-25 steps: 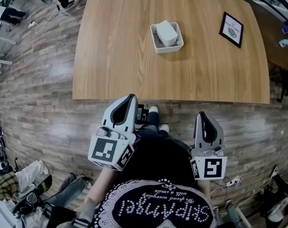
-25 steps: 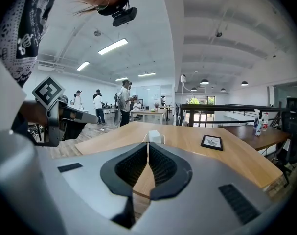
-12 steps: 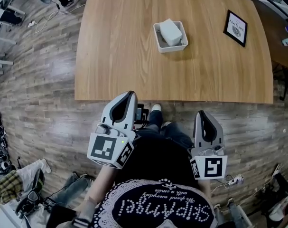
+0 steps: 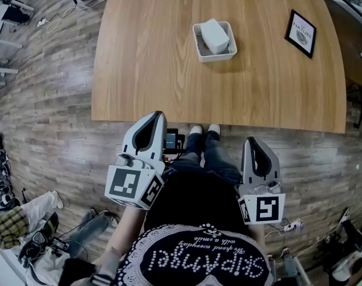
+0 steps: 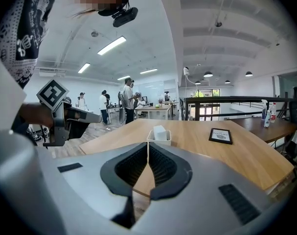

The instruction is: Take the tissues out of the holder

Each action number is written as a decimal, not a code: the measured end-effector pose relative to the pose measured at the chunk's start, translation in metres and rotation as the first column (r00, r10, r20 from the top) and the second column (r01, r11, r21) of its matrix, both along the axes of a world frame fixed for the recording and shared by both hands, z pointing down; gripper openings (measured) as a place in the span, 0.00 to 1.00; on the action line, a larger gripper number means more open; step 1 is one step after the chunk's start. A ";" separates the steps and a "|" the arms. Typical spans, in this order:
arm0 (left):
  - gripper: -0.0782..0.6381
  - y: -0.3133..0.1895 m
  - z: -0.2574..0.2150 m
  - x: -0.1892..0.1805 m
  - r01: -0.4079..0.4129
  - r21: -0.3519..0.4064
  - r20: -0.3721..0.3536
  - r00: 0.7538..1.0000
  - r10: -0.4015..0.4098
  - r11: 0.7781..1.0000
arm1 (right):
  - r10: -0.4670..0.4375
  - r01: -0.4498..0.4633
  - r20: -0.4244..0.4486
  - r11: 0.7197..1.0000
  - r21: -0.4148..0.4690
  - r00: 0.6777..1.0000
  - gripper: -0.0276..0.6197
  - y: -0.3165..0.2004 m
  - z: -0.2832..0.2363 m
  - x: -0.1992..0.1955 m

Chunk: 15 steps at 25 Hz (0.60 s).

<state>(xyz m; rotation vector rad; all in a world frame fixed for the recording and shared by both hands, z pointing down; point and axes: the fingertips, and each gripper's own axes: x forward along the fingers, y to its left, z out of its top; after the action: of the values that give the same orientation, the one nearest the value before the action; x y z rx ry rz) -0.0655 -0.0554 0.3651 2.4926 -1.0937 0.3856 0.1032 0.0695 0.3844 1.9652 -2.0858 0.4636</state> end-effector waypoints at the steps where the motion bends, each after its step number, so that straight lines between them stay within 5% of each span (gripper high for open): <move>1: 0.12 0.000 0.001 0.003 0.004 -0.002 0.003 1.000 -0.004 1.000 | -0.005 0.005 0.001 1.000 0.000 1.000 0.07 -0.001 0.000 0.003; 15: 0.12 -0.008 -0.010 0.015 0.123 0.027 0.015 0.992 -0.123 0.992 | -0.103 0.102 0.023 0.994 0.033 0.994 0.07 -0.030 -0.003 0.035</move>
<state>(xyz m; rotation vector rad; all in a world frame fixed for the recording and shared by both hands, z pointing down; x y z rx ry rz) -0.0508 -0.0631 0.3553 2.4332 -1.2595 0.3589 0.1381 0.0397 0.3818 1.8681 -2.2100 0.4393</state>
